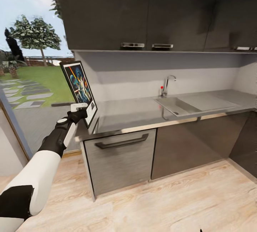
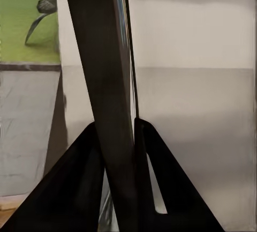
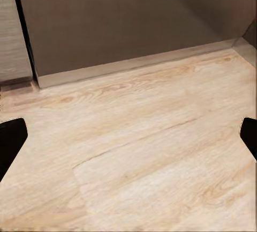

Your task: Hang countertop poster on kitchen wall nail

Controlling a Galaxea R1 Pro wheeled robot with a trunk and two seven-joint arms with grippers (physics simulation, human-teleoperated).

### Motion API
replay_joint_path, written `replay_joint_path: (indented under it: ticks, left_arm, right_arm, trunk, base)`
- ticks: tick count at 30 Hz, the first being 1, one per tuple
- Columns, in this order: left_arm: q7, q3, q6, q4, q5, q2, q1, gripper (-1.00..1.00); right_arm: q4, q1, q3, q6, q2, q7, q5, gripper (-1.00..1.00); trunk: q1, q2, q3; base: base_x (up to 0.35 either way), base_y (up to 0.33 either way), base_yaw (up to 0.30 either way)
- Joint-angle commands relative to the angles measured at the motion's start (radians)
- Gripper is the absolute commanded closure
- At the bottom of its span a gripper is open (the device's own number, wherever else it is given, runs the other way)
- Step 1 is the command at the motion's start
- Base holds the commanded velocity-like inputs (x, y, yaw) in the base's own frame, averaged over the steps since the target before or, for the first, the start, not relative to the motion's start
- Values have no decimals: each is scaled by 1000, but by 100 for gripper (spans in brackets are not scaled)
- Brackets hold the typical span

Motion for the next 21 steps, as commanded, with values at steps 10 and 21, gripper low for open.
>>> replay_joint_path:
  ticks: [10, 21]
  left_arm:
    - [-4, -6, 6, -5, 8, -2, 0, 100]
    - [-18, -6, 6, -23, 9, -6, 0, 100]
  right_arm:
    - [0, 0, -1, -1, 1, -1, 11, -100]
    - [1, 0, -2, -1, 1, -1, 12, -100]
  trunk:
    - [-1, -1, -1]
    - [-1, -1, -1]
  base:
    - [-337, 0, 0]
    - [-338, 0, 0]
